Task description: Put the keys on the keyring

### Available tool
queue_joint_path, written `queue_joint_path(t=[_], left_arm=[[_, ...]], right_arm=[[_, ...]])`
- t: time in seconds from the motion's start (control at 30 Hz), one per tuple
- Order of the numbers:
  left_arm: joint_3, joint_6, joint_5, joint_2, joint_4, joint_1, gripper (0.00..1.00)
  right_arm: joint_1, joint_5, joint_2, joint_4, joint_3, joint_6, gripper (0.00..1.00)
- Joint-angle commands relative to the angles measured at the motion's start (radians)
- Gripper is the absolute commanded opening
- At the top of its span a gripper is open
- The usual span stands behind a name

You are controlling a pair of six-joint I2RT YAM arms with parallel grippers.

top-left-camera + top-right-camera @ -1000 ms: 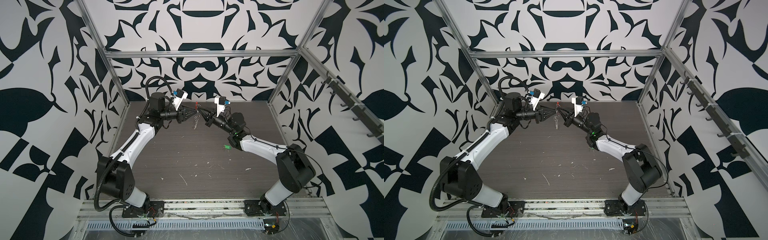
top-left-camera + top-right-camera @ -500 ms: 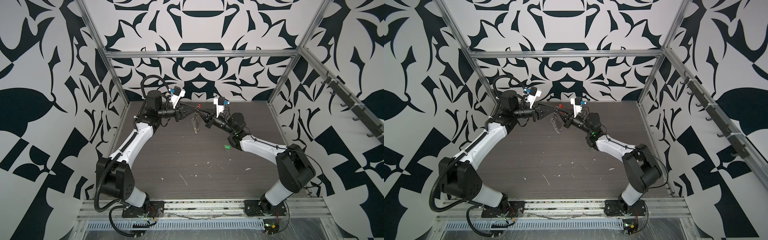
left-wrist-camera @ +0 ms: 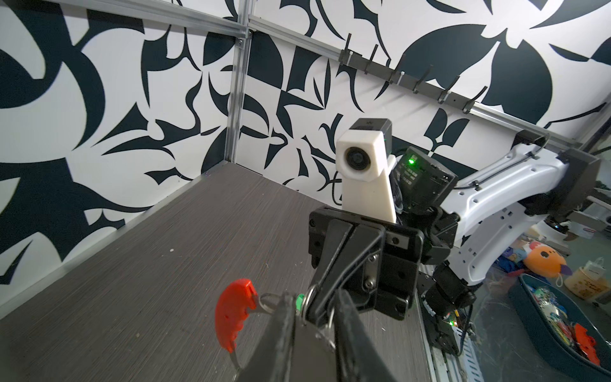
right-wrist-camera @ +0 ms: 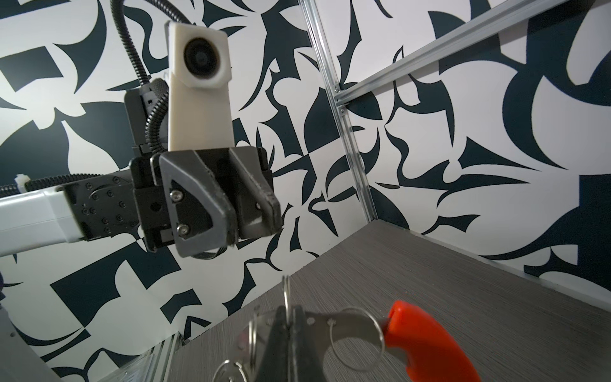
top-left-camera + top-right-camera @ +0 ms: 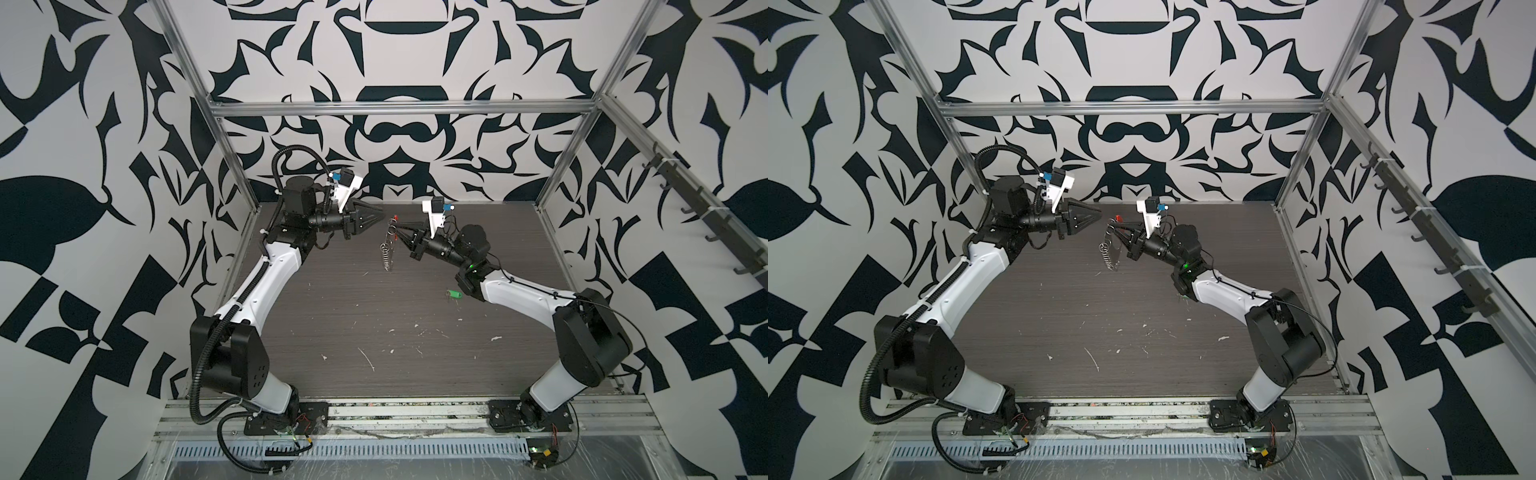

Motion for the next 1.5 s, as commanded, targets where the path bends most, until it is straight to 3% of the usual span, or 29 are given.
queue_joint_path(t=[0.0, 0.3, 0.87, 1.13, 1.33, 1.47], left_arm=[[0.015, -0.025, 0.052, 0.017, 0.019, -0.008, 0.24], [0.008, -0.024, 0.038, 0.025, 0.023, -0.008, 0.24], [0.013, -0.062, 0.087, 0.045, 0.033, -0.009, 0.07], [0.017, -0.068, 0.101, 0.05, 0.033, -0.011, 0.06], [0.004, -0.068, 0.113, 0.045, 0.035, -0.013, 0.15], [0.0, -0.068, 0.114, 0.043, 0.038, -0.013, 0.15]], right_arm=[[0.002, -0.017, -0.047, 0.053, 0.055, -0.007, 0.0], [0.003, -0.044, -0.041, 0.053, 0.076, 0.007, 0.0], [0.008, -0.058, -0.029, 0.053, 0.099, 0.019, 0.0], [0.009, -0.063, -0.029, 0.047, 0.106, 0.021, 0.0], [0.012, -0.064, -0.022, 0.046, 0.114, 0.023, 0.0], [0.014, -0.064, -0.021, 0.044, 0.117, 0.023, 0.0]])
